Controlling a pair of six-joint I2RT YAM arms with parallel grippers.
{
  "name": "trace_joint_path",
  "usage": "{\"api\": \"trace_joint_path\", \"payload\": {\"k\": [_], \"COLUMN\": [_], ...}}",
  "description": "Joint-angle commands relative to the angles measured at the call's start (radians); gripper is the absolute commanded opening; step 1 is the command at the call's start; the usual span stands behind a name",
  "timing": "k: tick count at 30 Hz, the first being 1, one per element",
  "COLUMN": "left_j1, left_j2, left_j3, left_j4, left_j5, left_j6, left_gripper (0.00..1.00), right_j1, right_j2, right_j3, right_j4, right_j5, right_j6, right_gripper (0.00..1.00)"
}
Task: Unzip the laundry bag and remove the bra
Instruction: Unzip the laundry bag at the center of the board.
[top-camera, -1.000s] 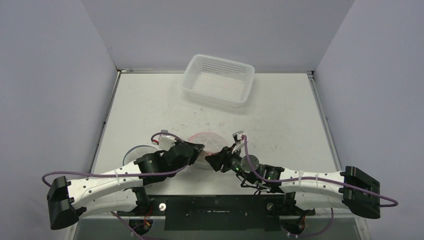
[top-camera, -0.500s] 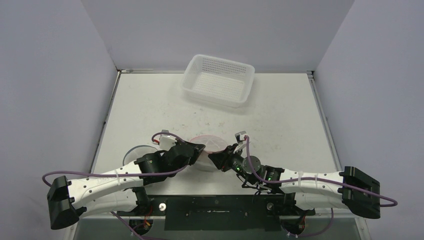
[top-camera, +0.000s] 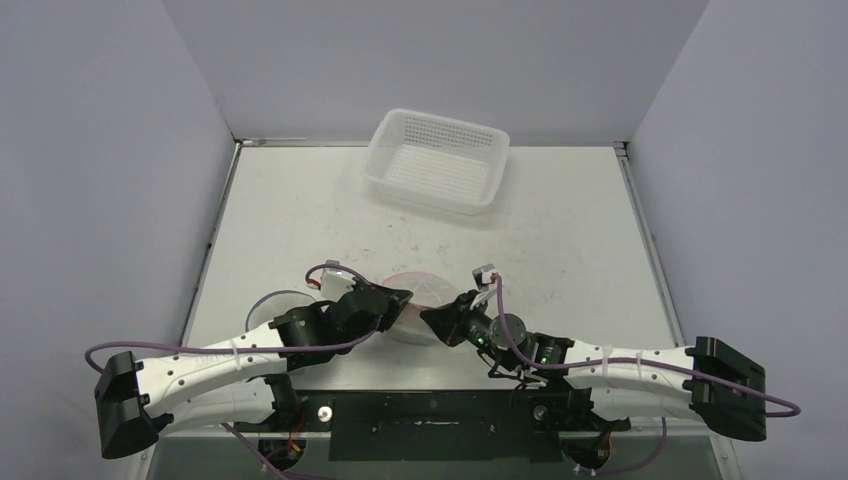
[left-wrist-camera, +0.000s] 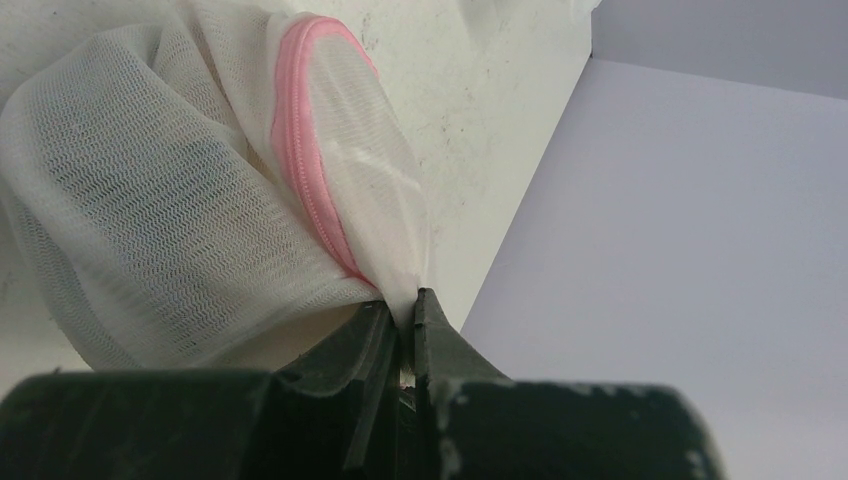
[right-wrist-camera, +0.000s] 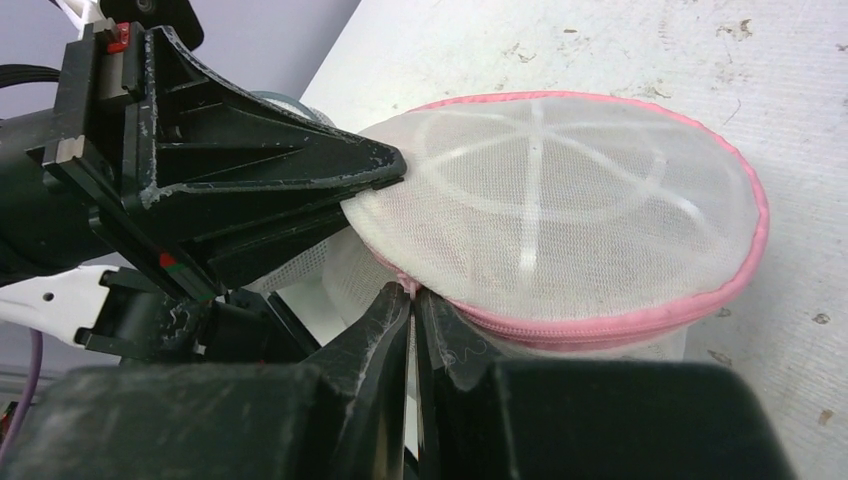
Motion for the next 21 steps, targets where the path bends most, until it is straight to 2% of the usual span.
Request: {"api": "trace_joint_path", "payload": {"k": [1, 6, 14, 17, 21], "left_j1": [-0.008, -0.007, -0.004, 0.006, 0.051], "left_j2": [-0.018, -0.014, -0.016, -0.016, -0.013], "left_j3": [0.016, 0.017, -0.009, -0.036, -0.092], "left_j4": [0.025, 0.014, 0.071, 0.182, 0.408], "left_j5": [0.0, -0.004, -0.003, 0.028, 0.145], "left_j6": [0.0, 0.008, 0.085, 0.187, 0.409], "left_gripper": [0.0, 0.0, 0.0, 0.0, 0.0], "right_j1": [-0.013, -0.013, -0.013, -0.005, 0.036], "right_j2": [-0.055, -0.088, -0.15, -0.183, -0.235], "right_j3": [-0.008, 0.022, 0.027, 0.031, 0.074], "right_j4": [-0.059, -0.215, -0.357, -0.396, -0.468], "right_j5": [0.046, 0.101, 0.176, 0.191, 0.232], "right_j6": [-0.032, -0.056, -0.074, -0.105, -0.172], "right_gripper": [0.05, 0.05, 0.05, 0.05, 0.05]}}
